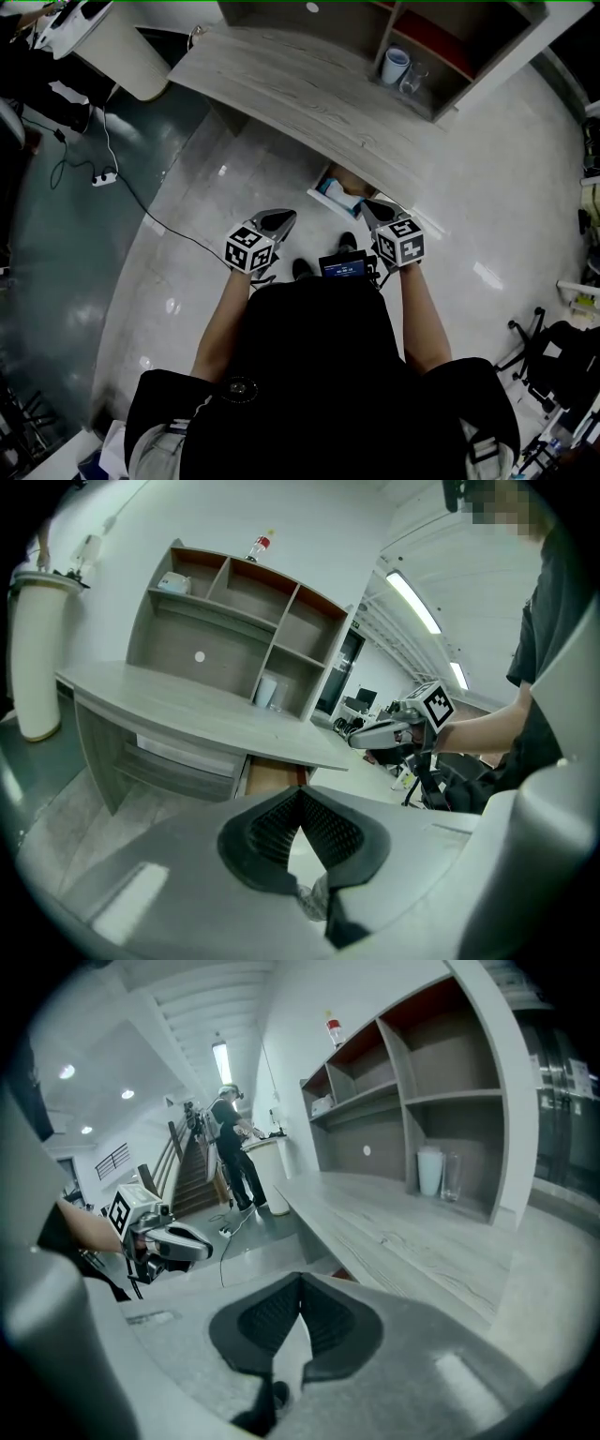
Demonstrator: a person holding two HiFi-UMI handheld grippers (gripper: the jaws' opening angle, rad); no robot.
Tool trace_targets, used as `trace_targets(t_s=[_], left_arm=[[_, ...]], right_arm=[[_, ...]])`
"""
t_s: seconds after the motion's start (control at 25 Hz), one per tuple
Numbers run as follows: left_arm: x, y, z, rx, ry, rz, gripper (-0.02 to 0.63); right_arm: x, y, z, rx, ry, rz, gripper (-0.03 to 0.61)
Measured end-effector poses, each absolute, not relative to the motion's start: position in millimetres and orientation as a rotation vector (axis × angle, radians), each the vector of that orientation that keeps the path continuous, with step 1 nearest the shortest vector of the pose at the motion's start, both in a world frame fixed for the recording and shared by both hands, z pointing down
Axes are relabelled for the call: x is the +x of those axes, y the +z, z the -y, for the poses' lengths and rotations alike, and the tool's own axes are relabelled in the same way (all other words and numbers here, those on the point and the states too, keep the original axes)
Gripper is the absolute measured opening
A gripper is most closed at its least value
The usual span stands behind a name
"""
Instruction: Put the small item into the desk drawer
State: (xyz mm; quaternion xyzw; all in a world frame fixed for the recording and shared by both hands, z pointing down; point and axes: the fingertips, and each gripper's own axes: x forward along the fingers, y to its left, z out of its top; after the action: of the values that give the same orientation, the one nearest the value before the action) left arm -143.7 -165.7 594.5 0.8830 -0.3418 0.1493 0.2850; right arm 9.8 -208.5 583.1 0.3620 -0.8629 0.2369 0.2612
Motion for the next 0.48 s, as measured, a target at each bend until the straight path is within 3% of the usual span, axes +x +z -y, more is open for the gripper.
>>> trace_targets(t_s=[0.48], left_arm=[[-149.5, 625.3, 130.9, 2.281, 0.523, 0.828, 0.0]], right_arm=[[5.4, 570.6, 177.9, 1.025, 0.733, 2.336, 0.002]])
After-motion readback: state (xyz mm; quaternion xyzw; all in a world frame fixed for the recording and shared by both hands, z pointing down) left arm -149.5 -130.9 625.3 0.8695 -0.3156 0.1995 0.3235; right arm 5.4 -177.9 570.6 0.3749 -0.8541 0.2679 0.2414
